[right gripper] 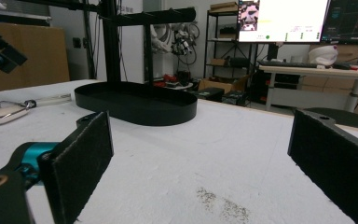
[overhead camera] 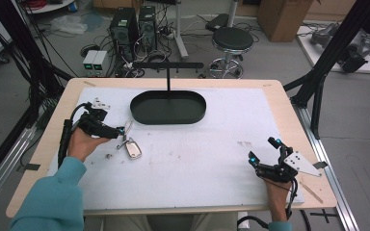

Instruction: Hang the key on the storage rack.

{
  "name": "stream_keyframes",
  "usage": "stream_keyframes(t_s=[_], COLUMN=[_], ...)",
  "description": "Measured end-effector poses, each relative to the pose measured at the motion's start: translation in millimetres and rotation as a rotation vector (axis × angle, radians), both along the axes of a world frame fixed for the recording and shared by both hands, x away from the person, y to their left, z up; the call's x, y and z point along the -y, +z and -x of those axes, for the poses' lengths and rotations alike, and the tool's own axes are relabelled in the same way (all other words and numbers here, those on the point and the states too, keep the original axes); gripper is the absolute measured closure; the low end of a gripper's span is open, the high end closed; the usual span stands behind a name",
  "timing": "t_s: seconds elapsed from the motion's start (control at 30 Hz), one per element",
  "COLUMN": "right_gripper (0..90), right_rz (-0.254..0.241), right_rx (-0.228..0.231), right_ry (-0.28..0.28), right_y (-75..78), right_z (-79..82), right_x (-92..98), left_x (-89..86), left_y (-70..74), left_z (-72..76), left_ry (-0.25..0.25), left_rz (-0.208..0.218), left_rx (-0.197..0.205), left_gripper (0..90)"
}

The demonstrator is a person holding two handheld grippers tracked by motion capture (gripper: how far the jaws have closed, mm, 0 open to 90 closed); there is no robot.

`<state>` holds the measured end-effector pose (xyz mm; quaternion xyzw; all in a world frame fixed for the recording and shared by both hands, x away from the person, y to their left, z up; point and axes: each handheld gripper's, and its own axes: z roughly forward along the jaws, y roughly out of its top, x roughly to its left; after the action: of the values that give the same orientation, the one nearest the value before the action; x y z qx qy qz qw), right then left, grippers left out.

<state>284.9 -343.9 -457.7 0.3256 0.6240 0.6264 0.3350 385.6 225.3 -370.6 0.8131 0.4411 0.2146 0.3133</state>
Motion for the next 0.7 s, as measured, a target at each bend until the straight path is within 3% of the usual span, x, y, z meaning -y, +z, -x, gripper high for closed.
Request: stream_keyframes(t_s=[0.2, 0.27, 0.43, 0.57, 0.7], right_gripper=[6.0, 6.0, 5.9, 5.9, 6.0], right_rz=[-0.003, -0.003, -0.001, -0.004, -0.004], right_rx=[-0.007, -0.008, 0.0, -0.008, -0.008], right_ry=[-0.001, 0.0, 0.001, 0.001, 0.0], right_y=[0.0, 0.0, -0.1, -0.1, -0.1], right_z=[0.7, 0.8, -0.1, 0.7, 0.7], right_x=[-0.4, -0.4, 0.2, -0.3, -0.4], left_x=[12.0, 16.5, 19.5, 23.3, 26.2], left_y=[0.0, -4.8, -10.5, -14.3, -16.1], left_z=[-9.5, -14.4, -19.9, -25.2, -27.3], left_ry=[0.006, 0.013, 0.019, 0.044, 0.061], left_rz=[-0.038, -0.066, -0.072, -0.086, -0.096], left_rx=[-0.049, -0.089, -0.124, -0.176, -0.196], left_gripper=[20.9, 21.8, 26.2, 29.6, 33.8])
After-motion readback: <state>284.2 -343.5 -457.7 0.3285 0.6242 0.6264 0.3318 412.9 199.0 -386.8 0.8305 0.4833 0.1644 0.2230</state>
